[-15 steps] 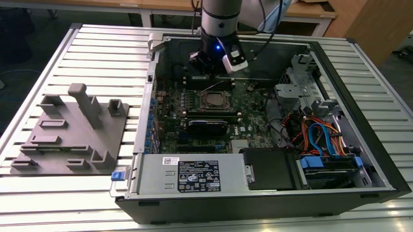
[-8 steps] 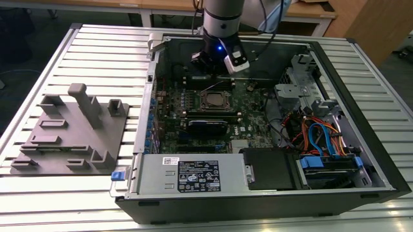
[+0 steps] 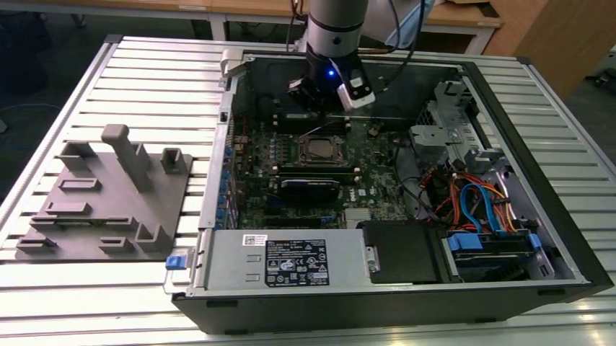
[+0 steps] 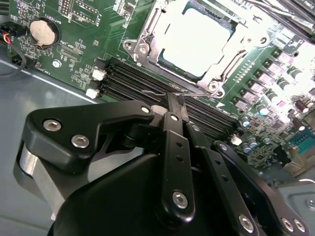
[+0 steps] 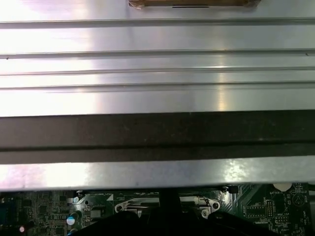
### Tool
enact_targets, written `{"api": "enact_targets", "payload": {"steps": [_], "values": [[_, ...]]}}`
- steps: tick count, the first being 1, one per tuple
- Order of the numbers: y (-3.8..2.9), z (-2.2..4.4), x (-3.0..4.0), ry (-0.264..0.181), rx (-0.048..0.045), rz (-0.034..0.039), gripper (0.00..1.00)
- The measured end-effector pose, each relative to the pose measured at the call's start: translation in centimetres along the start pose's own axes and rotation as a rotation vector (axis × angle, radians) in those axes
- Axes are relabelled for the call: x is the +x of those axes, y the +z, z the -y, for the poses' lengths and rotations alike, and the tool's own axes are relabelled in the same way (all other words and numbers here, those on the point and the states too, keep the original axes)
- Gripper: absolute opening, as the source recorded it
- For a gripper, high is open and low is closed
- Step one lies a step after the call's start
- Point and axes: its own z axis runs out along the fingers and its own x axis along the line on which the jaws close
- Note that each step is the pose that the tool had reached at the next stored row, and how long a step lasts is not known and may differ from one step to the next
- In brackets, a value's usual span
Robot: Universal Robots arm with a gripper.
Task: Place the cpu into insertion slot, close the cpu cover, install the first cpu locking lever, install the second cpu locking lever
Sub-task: 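Install the first cpu locking lever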
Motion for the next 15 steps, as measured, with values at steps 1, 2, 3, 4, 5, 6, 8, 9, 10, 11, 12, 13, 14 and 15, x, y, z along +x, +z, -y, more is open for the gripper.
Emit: {"api": "enact_targets", "payload": {"steps": [1, 2, 3, 4, 5, 6, 8, 9, 10, 11, 12, 13, 14, 15], "values": [[0.05, -0.01, -0.06, 0.000, 0.0000, 0.0000, 0.10], [0.10, -0.01, -0.12, 0.000, -0.0001, 0.0000, 0.10], [0.15, -0.01, -0.18, 0.000, -0.0001, 0.0001, 0.10], [0.21, -0.01, -0.26, 0.000, -0.0001, 0.0000, 0.10], [0.26, -0.01, -0.33, 0.000, -0.0001, 0.0000, 0.10], [0.33, -0.01, -0.42, 0.000, -0.0001, 0.0001, 0.10], [0.44, -0.01, -0.57, 0.000, 0.0000, 0.0000, 0.10], [0.51, -0.01, -0.65, 0.000, -0.0001, 0.0000, 0.10], [0.58, -0.01, -0.72, 0.000, -0.0001, 0.0001, 0.10], [0.65, -0.01, -0.80, 0.000, -0.0001, 0.0001, 0.10], [0.72, 0.00, -0.89, 0.000, -0.0001, 0.0001, 0.10], [0.78, 0.00, -0.97, 0.000, -0.0001, 0.0001, 0.10], [0.86, 0.01, -1.05, 0.000, -0.0001, 0.0000, 0.10], [0.93, 0.01, -1.11, 0.000, -0.0001, 0.0000, 0.10]]}}
